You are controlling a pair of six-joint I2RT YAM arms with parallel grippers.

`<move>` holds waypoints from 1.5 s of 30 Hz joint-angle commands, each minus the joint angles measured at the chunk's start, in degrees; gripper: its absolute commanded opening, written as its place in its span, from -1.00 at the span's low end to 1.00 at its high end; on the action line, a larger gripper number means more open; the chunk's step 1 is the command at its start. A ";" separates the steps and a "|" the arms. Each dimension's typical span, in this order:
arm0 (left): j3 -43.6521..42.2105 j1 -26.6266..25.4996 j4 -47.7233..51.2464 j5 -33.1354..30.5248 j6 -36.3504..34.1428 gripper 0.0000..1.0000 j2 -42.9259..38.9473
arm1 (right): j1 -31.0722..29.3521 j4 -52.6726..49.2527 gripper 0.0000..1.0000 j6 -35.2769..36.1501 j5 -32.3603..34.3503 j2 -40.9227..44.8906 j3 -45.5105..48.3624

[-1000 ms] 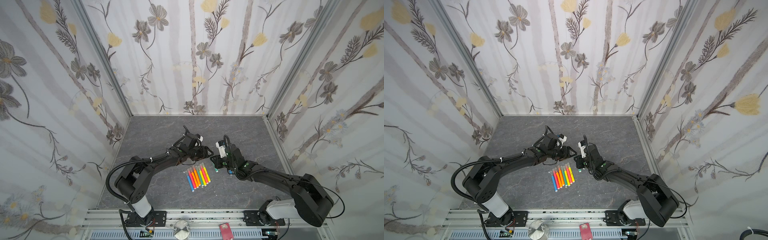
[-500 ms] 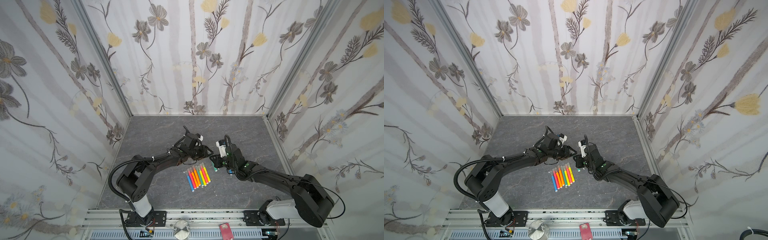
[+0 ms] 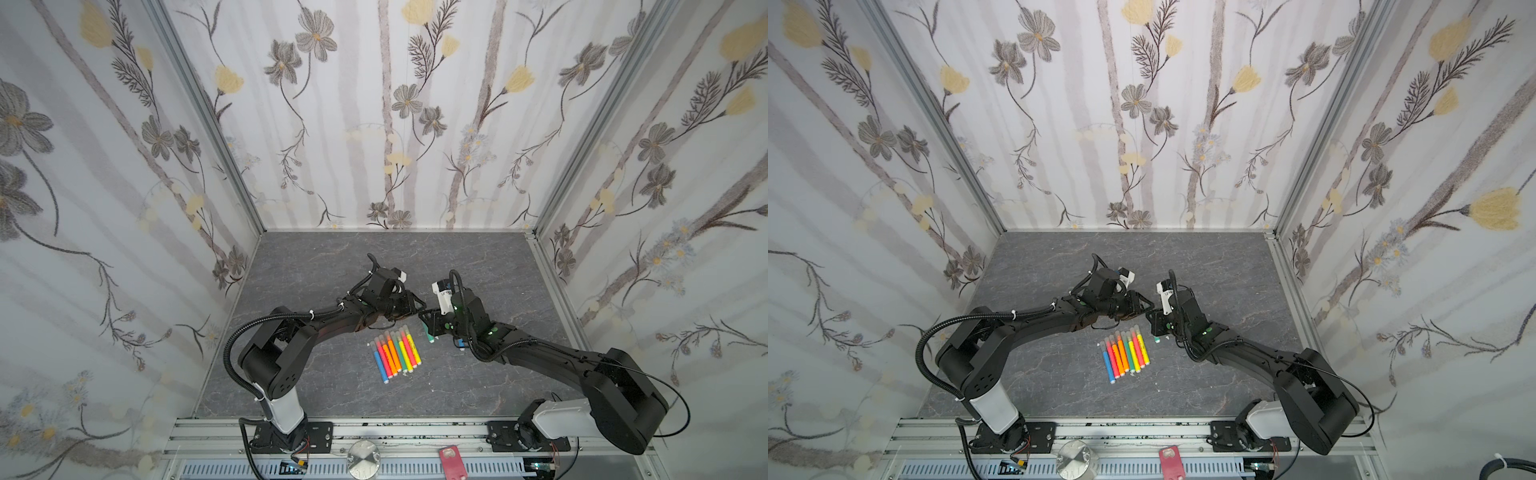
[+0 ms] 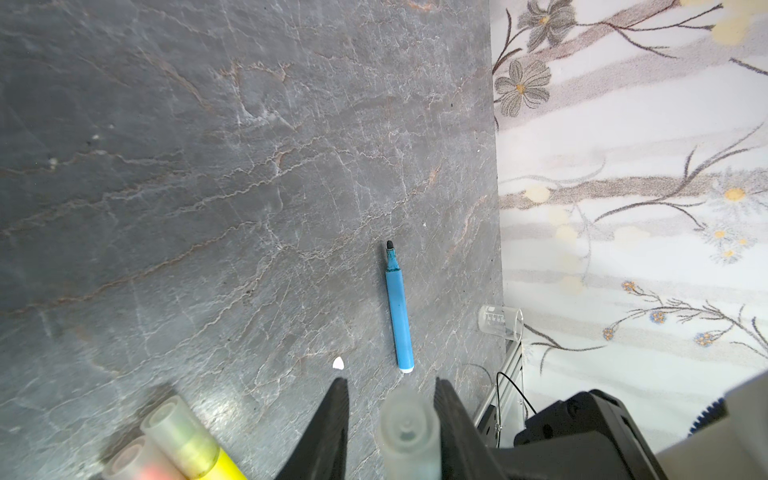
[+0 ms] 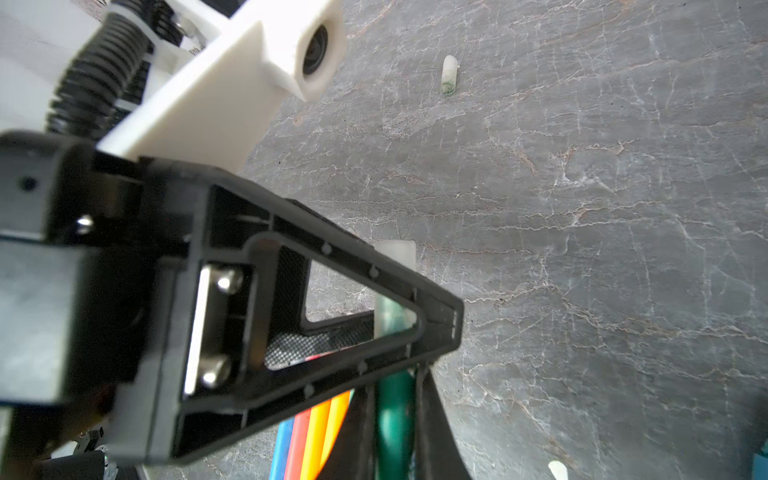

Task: Open the pen caps
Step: 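Lift the green marker with the right gripper while the left gripper grips its cap, then pull the cap off with the left gripper away from the right gripper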

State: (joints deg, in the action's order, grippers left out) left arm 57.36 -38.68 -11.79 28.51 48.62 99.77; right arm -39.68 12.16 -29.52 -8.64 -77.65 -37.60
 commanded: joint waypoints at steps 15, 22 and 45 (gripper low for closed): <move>0.99 -0.11 -1.65 -0.91 0.68 -0.85 1.40 | 0.11 3.40 -0.77 -0.78 -1.11 -0.40 0.56; 1.51 -0.02 -1.24 -0.91 0.95 -1.00 1.95 | 0.00 4.27 -0.40 -0.46 -1.70 0.10 2.38; 3.28 0.07 -1.54 -0.88 3.28 -1.00 2.47 | 0.02 9.41 -0.68 -1.11 -2.29 -2.15 3.68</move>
State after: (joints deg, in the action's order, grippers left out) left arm 60.75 -38.61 -11.81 27.55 51.20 102.41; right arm -39.62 18.02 -29.93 -10.20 -79.48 -33.50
